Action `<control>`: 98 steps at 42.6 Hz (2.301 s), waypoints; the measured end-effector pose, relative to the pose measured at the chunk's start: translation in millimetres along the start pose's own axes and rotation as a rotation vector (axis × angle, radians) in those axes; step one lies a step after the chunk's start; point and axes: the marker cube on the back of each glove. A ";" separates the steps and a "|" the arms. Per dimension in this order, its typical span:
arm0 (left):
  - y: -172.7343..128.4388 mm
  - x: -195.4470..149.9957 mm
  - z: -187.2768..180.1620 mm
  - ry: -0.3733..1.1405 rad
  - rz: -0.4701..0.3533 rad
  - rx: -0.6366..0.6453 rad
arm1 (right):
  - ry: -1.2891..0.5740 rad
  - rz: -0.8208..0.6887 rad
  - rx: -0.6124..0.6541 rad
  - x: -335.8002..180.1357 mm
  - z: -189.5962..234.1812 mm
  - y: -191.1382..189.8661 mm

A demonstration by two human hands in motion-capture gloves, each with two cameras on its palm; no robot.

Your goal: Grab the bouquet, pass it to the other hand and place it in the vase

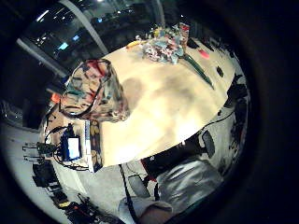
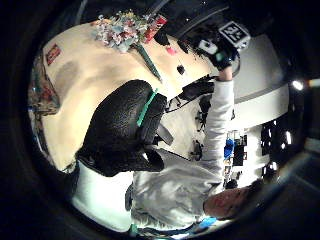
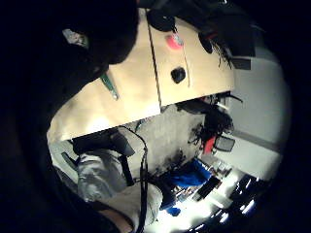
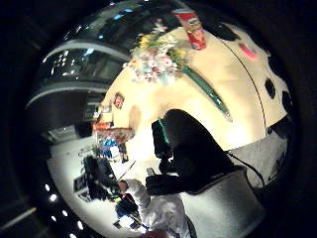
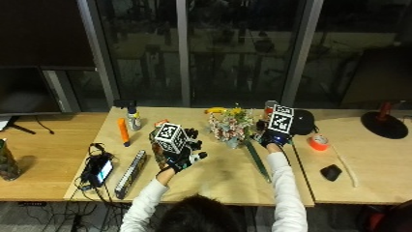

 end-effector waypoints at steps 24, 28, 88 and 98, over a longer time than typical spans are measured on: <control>13.0 -7.8 17.1 -0.007 0.030 -0.072 | -0.134 0.281 -0.216 27.1 159.2 -75.7; 13.7 -12.3 19.3 -0.009 0.021 -0.077 | -0.100 0.345 -0.266 23.7 184.4 -70.9; -44.8 -20.3 21.1 0.517 -0.213 0.130 | -1.234 -0.122 0.316 -117.2 127.0 -48.5; -89.7 2.0 14.6 1.001 -0.218 0.217 | -1.388 -0.305 0.419 -162.5 105.9 -35.3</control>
